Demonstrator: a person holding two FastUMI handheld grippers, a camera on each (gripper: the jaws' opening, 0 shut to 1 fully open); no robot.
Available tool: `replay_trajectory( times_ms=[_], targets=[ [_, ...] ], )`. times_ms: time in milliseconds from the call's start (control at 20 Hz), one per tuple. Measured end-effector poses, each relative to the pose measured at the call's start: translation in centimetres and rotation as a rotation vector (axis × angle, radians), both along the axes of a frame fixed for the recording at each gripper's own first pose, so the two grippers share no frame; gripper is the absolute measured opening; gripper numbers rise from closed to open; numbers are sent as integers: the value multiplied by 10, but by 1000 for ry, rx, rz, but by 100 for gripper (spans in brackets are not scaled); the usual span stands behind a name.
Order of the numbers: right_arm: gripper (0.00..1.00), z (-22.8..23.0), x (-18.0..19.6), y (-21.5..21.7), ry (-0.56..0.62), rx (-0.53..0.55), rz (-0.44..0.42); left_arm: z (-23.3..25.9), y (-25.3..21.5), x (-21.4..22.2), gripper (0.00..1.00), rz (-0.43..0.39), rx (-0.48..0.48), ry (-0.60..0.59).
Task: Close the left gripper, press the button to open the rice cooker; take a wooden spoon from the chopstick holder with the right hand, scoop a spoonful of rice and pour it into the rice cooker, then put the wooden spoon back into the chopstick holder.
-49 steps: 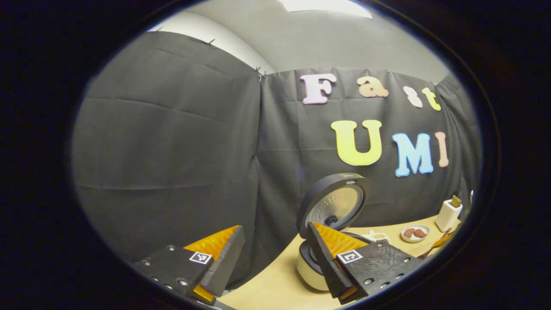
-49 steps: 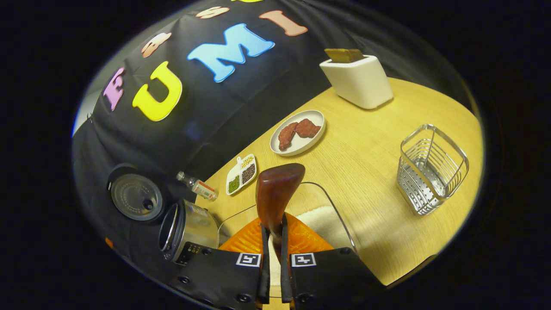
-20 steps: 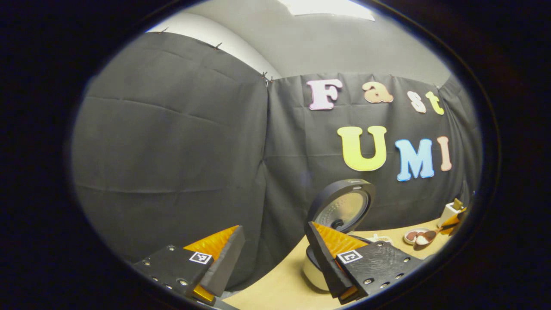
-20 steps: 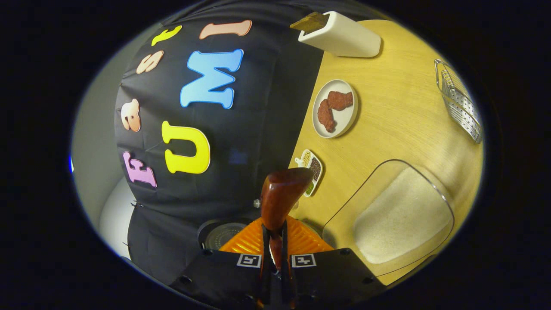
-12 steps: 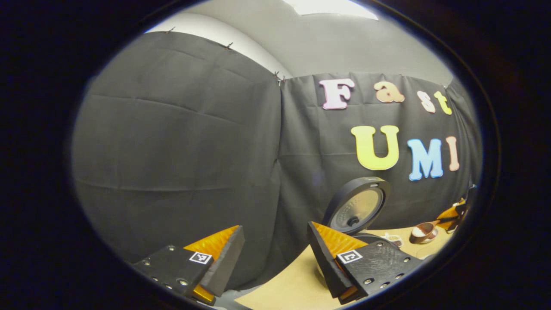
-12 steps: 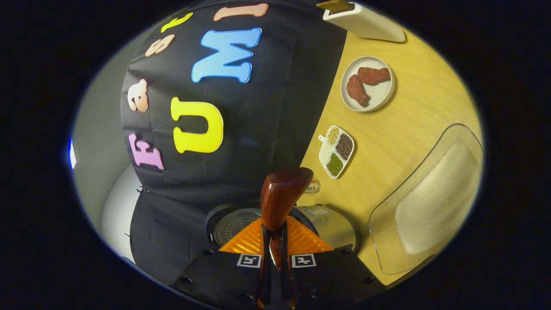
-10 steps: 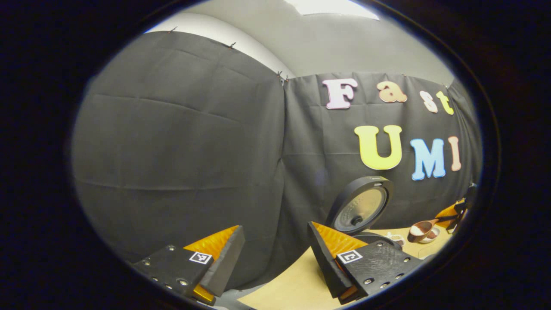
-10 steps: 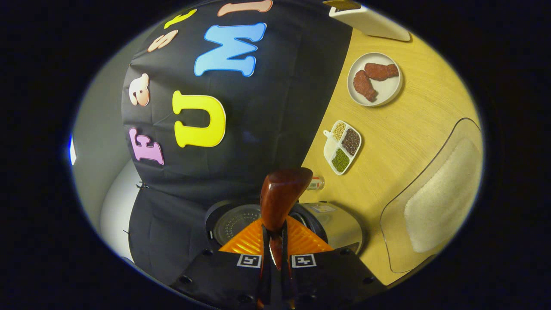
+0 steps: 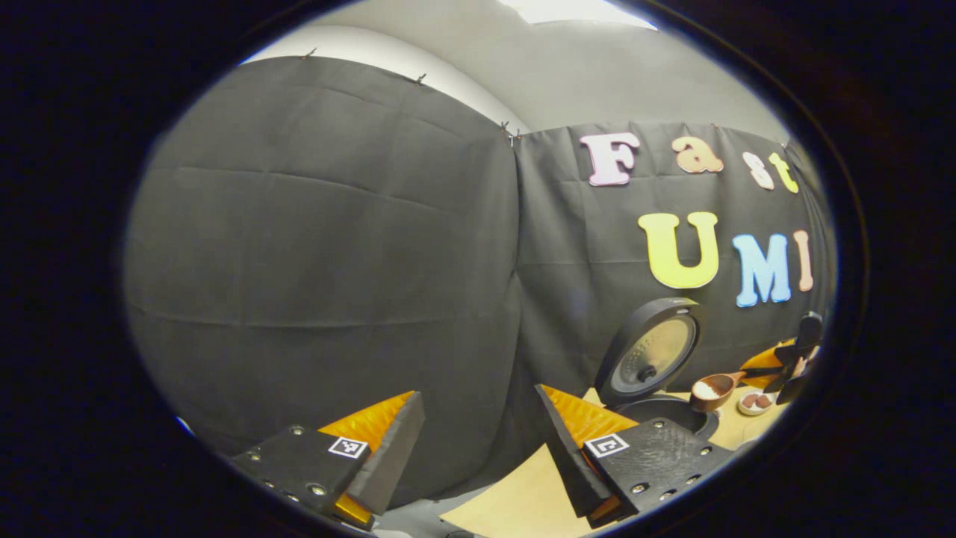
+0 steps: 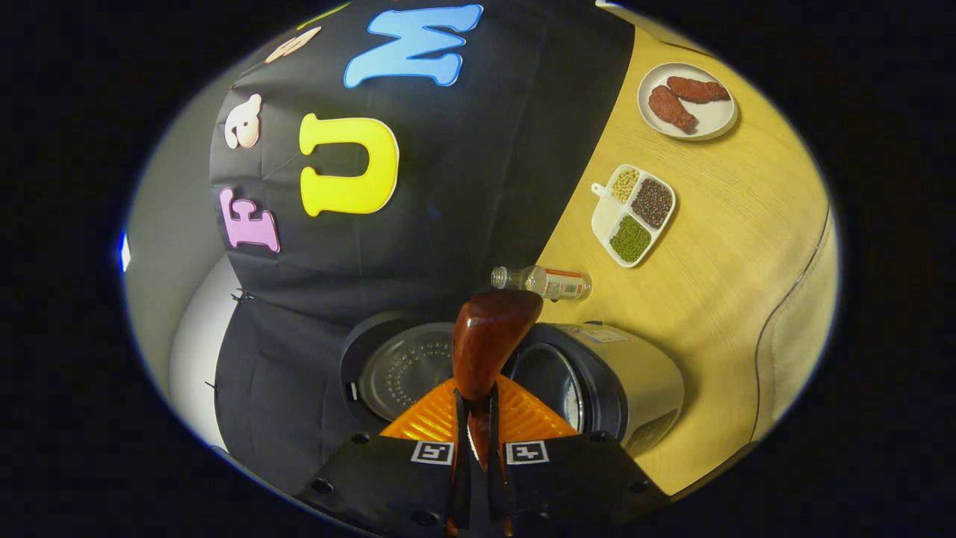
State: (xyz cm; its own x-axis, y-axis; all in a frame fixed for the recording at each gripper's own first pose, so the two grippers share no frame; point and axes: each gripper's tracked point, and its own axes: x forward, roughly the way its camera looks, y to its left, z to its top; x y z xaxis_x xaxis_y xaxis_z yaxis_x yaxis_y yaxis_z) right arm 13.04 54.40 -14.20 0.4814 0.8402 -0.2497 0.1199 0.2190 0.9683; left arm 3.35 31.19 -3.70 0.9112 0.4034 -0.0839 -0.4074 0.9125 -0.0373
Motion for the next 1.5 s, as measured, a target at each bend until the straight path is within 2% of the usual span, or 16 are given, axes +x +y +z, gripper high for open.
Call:
replay_trajectory(
  times_ms=[250,550,800,850,1000,1500],
  targets=[
    [11,-14,-7,35,-29,-58,57,-5,10,-13,88,35,1,20],
    [11,-40,-16,61,-117,-197,129,-12,24,-28,89,78,-4,34],
    [11,-48,-16,66,-235,-328,159,-20,23,-29,89,87,-7,39],
    [9,-50,-14,67,-260,-353,166,-20,23,-29,88,86,-5,41],
    [11,-53,-12,72,-334,-418,186,-24,22,-29,88,84,-8,42],
    [11,-41,-14,80,-605,-604,249,-31,21,-26,89,87,-19,44]
  ],
)
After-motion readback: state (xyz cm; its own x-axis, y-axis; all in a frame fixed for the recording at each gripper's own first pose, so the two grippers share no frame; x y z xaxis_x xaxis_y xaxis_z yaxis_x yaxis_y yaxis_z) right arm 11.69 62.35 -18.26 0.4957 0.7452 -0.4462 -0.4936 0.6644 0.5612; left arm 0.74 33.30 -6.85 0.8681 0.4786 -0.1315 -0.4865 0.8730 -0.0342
